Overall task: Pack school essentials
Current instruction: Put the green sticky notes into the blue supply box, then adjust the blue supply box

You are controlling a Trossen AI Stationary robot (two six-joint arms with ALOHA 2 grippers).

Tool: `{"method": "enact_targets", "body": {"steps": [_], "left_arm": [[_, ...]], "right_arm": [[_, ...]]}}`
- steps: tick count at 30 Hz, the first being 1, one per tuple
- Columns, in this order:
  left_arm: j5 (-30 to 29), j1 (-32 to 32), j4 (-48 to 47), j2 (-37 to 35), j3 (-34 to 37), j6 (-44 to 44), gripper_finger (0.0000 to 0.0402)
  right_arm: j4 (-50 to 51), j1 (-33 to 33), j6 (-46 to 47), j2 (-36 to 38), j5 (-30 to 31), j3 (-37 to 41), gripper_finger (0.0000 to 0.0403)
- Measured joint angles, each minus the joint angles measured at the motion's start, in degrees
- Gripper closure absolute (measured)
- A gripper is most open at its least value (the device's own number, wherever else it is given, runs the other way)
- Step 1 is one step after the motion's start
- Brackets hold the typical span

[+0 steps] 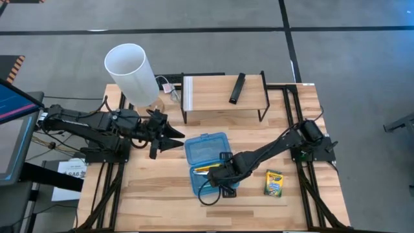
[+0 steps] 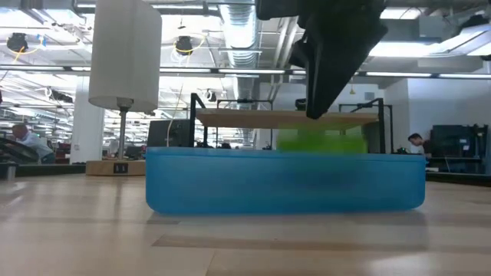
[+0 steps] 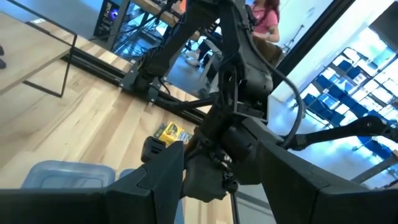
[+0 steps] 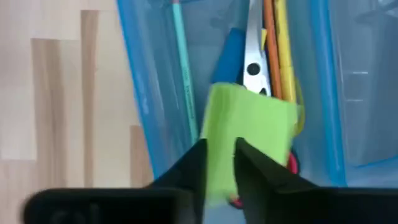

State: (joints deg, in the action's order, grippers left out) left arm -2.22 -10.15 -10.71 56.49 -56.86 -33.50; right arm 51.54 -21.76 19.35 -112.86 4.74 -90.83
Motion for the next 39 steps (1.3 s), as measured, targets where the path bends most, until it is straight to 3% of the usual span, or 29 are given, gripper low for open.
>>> {"method": "enact_targets", "body": {"steps": [6, 10, 17, 25, 31, 35, 39], "left_arm": [[0.0, 0.0, -0.35, 0.02, 0.0, 0.02, 0.0214], [-0.04, 0.0, -0.2, 0.42, 0.0, 0.01, 0.0214], [1.09, 0.0, 1.88, 4.16, 0.0, -0.1, 0.0214], [6.68, 0.0, 10.36, 11.03, -0.02, -0.39, 0.0214], [9.99, 0.0, 16.99, 15.95, -0.02, -1.77, 0.0214], [10.98, -0.01, 18.91, 18.03, -0.02, -2.47, 0.0214], [11.05, -0.01, 18.8, 18.95, -0.02, -2.78, 0.0214]], "right_arm": [[0.44, 0.26, 0.64, 1.67, -0.34, -0.33, 0.0196], [0.72, 0.77, 2.09, 4.3, -0.11, -0.33, 0.0172], [2.15, 0.51, 11.17, 12.56, 4.59, 3.03, 0.0193], [1.77, -4.05, 29.02, 29.39, 10.15, 20.17, 0.022], [3.38, -9.38, 45.9, 39.23, 10.19, 31.17, 0.0228], [7.4, -12.71, 58.04, 42.37, 9.53, 35.55, 0.0235], [11.4, -15.1, 66.35, 42.79, 5.0, 37.73, 0.0247]]}}
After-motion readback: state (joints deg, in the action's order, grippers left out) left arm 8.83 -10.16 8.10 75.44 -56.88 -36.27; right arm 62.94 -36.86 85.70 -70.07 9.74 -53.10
